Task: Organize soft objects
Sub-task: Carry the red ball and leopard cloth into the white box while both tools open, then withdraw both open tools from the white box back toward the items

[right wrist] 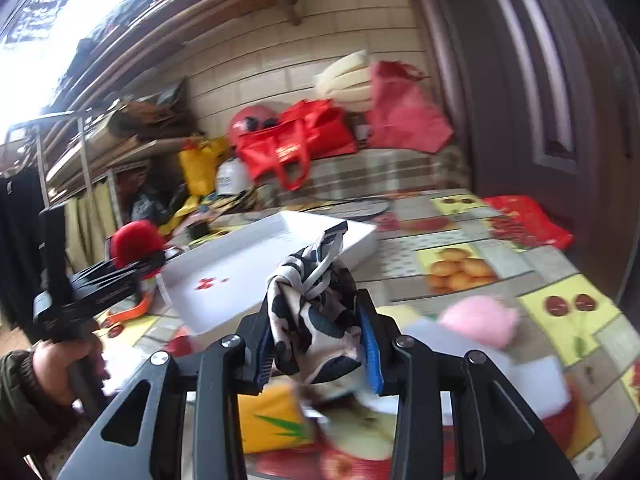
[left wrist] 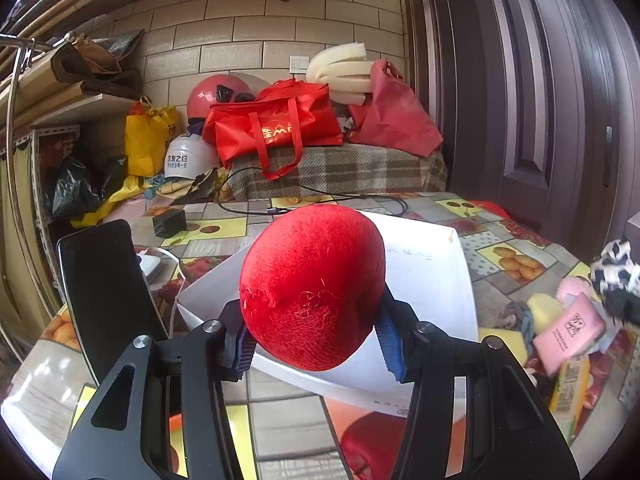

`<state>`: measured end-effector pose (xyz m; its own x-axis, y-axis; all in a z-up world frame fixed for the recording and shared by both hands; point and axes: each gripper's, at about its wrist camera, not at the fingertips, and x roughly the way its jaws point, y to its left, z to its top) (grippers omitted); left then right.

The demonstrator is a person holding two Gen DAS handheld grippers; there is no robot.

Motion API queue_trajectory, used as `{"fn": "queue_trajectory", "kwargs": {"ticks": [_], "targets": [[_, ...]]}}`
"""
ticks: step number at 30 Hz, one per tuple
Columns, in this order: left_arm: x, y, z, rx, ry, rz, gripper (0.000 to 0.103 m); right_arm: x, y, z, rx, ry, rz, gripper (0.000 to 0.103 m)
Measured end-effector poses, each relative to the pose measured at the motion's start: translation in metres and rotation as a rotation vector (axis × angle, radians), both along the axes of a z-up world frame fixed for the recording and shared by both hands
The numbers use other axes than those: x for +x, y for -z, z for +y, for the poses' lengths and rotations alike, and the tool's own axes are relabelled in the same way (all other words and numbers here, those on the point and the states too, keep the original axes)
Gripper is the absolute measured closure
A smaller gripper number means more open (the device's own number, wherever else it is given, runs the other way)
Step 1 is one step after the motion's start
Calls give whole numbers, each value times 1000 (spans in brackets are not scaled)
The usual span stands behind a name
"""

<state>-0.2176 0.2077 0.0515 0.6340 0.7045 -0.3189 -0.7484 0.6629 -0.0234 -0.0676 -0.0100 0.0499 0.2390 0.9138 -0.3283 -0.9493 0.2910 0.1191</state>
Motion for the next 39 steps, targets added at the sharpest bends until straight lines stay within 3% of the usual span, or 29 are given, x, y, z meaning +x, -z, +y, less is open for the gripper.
{"fn": "queue_trajectory", "kwargs": {"ticks": [8,14,21,30,33,35,39], "targets": [[10,2,41,-44,-69,-1,52,-63,6,61,-30,-159,-13,66],[25,4,56,-65,-107,24,52,-45,11,98,-9,-63,52,67],[56,6,67,-73,-98,78,52,-6,9,127,-10,94,44,66],[64,8,82,-136,-99,85,49,-1,10,158,-37,79,32,60],[59,8,83,-138,-116,70,34,3,9,155,-24,93,47,39],[57,8,84,-141,-120,60,5,9,9,150,1,110,77,19],[54,4,75,-84,-128,45,0,7,6,137,44,137,64,15]]}}
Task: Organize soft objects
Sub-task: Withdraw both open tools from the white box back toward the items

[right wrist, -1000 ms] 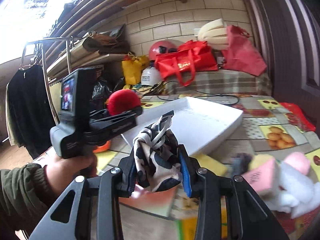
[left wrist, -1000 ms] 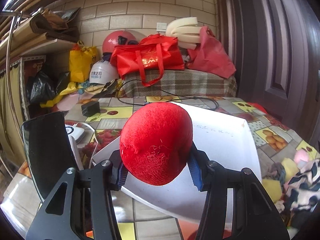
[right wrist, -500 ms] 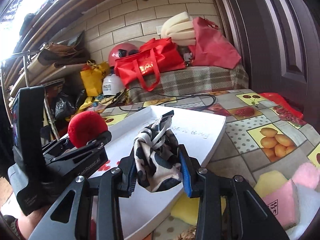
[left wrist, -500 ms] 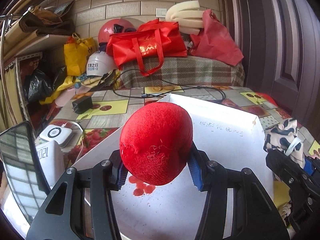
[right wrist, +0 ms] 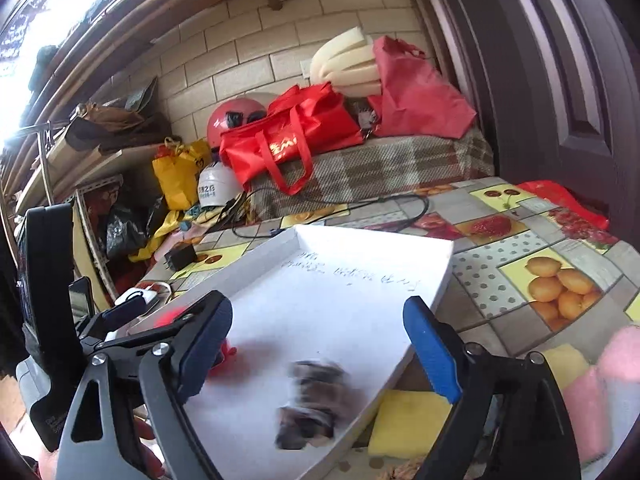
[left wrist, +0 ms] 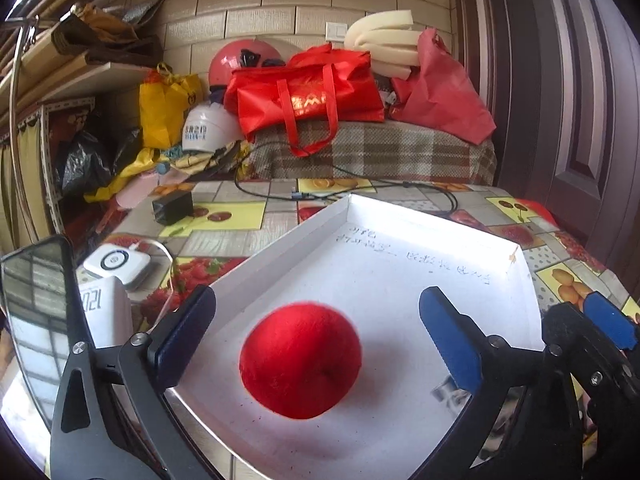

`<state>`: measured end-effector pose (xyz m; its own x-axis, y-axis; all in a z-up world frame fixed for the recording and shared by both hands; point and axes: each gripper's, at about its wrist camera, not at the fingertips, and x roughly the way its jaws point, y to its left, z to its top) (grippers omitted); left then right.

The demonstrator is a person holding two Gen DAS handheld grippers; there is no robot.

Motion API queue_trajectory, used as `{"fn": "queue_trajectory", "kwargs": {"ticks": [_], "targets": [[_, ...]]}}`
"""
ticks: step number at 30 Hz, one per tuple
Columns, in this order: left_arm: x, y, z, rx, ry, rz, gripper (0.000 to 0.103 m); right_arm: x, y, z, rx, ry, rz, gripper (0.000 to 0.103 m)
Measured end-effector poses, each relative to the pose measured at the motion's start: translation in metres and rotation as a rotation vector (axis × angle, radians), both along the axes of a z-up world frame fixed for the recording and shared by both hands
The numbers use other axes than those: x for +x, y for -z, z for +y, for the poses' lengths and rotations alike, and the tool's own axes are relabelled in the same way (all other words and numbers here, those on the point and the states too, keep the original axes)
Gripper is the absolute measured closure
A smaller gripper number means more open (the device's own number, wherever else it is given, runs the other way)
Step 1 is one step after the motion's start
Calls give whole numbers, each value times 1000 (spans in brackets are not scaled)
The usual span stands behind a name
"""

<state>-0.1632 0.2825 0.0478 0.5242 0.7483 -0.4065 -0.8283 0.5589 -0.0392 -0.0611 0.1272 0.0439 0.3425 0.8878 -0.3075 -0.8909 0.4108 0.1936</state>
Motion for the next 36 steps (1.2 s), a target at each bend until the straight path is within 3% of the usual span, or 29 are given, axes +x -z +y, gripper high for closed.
{"fn": "queue_trajectory", "kwargs": {"ticks": [3,8,14,20,24,26,29,31,36], "targets": [[-3,-3,-7,42,-2,-14,0,-3,-1,-16,26,-9,16,14],[-15,-6,-15,50,26,-76,0,-1,-8,-57,57,-28,-6,0],[-14,-8,-33,45,94,-89,0,32,-13,-116,90,107,-64,0],[-5,-8,-61,61,154,-68,0,75,-8,-152,99,247,23,0],[-4,-6,-80,6,221,-80,0,90,-6,-169,103,300,52,0],[-2,-2,-89,-89,295,-79,0,95,-6,-180,111,335,45,0],[12,16,-106,-322,498,-3,0,107,-5,-198,135,388,51,0],[12,13,-130,-266,580,83,0,116,-3,-210,152,418,73,0],[2,14,-181,-263,875,224,1,133,4,-227,186,454,155,0]]}}
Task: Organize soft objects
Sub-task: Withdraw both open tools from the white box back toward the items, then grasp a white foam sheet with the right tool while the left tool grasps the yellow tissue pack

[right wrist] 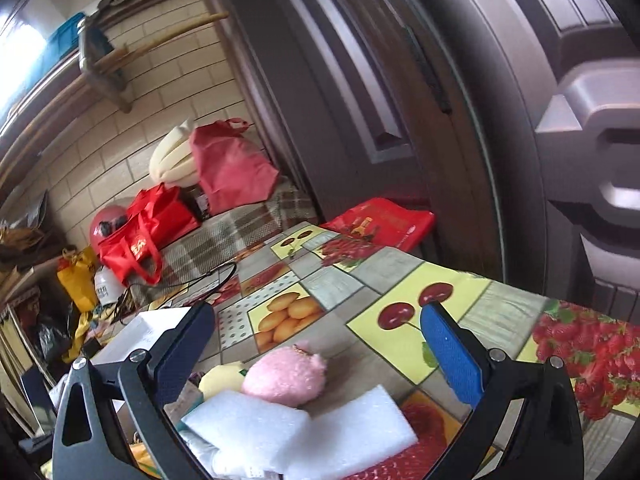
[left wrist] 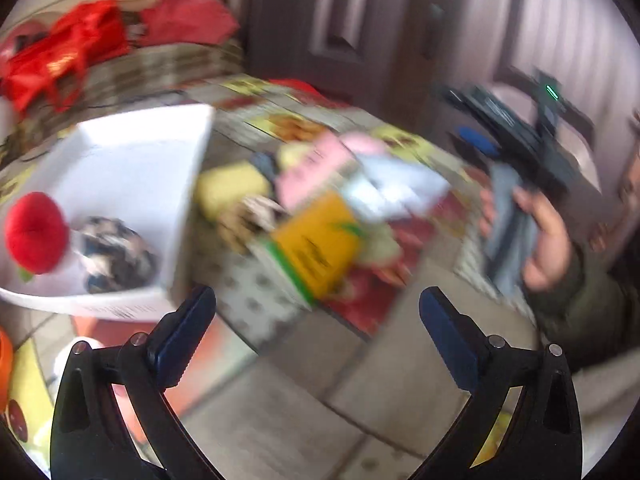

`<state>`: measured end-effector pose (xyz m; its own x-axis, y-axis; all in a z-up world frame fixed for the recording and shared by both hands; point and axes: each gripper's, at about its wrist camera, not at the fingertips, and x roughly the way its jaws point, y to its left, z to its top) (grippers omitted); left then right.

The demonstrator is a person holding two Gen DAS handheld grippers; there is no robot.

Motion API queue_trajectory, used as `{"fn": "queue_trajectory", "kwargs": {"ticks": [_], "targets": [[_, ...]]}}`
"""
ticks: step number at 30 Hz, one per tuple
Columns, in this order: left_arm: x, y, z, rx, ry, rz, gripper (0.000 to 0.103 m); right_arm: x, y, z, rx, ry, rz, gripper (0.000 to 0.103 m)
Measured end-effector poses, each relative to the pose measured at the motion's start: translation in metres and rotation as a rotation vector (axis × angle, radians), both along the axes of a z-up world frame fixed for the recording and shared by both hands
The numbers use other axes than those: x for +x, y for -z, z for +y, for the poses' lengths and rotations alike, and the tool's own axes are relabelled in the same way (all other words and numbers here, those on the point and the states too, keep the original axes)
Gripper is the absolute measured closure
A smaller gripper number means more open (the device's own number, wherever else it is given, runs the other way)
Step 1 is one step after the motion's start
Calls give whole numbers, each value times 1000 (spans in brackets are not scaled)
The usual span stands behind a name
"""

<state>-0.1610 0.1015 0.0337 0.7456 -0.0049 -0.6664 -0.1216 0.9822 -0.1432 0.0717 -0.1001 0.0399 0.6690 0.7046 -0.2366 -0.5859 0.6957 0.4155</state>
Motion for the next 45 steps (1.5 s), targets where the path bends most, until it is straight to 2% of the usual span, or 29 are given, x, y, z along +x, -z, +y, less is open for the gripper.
{"fn": "queue_trajectory", "kwargs": {"ticks": [3,5,7,8,10,15,19,23,27,29,30,33,39,45], "targets": [[7,11,-38,135,82,63,1,5,5,-2,6,-5,42,0],[18,16,-54,173,152,98,1,6,6,-1,10,-15,52,0],[33,25,-60,168,182,146,1,6,4,0,9,-19,51,0],[45,34,-59,152,192,211,0,6,3,1,-2,-26,51,0],[50,37,-56,124,191,212,1,10,-1,5,-65,-74,31,0],[52,38,-57,134,195,207,1,13,-12,10,-243,-269,-57,0],[55,36,-54,133,196,206,1,6,0,26,-373,-510,-69,1],[50,38,-57,132,195,204,1,-8,8,54,-457,-623,-98,5],[50,38,-56,133,195,205,1,-12,16,76,-530,-668,-100,11],[50,38,-56,132,195,204,1,-10,21,82,-550,-693,-76,22],[50,38,-56,132,195,204,1,-9,22,83,-552,-699,-68,24],[50,38,-57,132,195,204,1,-11,21,83,-553,-696,-74,25],[50,38,-56,132,195,204,1,-17,18,76,-532,-674,-81,35],[50,38,-57,132,195,203,1,-19,10,59,-475,-594,-105,38]]}}
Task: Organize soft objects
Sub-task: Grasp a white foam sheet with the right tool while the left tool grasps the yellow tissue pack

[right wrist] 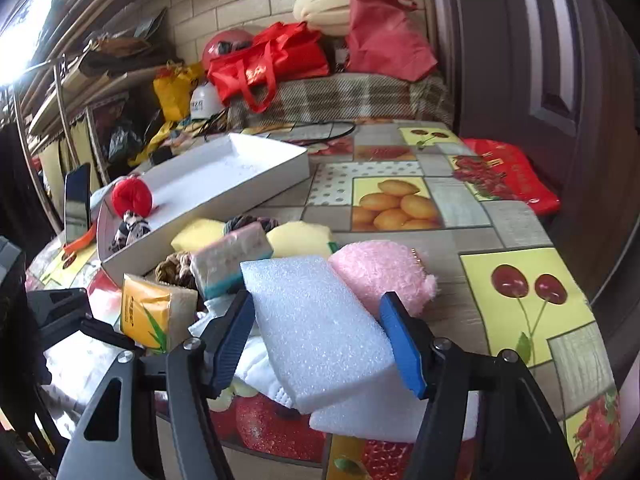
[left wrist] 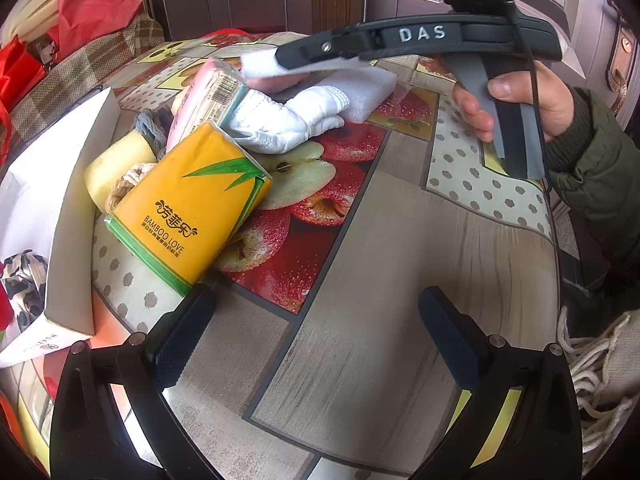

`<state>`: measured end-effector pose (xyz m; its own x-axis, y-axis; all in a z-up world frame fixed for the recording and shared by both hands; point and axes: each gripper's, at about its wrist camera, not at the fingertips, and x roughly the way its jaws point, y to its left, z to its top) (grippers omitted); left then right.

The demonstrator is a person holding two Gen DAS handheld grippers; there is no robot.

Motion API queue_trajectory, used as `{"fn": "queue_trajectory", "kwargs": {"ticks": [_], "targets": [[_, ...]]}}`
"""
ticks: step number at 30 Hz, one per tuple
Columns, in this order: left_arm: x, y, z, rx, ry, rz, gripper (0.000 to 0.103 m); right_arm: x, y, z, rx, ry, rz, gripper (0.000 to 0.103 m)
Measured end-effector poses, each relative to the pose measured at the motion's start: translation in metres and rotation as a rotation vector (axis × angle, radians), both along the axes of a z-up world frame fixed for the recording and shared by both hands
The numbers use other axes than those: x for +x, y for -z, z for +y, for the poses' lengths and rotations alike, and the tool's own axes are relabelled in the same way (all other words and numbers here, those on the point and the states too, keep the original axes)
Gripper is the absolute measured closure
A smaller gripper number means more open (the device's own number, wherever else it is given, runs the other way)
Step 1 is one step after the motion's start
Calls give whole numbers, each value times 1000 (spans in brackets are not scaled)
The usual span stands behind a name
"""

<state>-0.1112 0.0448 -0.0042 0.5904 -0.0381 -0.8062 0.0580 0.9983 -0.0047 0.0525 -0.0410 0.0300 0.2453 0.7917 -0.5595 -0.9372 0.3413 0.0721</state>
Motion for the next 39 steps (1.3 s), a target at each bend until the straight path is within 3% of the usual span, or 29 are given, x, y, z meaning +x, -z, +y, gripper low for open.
{"fn": "queue_trajectory", "kwargs": {"ticks": [9,16,32,39], "targets": [[0,0,0,0,0,0,1,-1,-10,-22,82,126,-30,39],[0,0,0,0,0,0,1,1,-21,-53,215,261,-52,39],[0,-2,0,3,-1,0,1,9,-18,-65,283,270,25,39],[-13,-44,5,169,-70,-206,0,19,-15,-69,299,265,85,39]]}}
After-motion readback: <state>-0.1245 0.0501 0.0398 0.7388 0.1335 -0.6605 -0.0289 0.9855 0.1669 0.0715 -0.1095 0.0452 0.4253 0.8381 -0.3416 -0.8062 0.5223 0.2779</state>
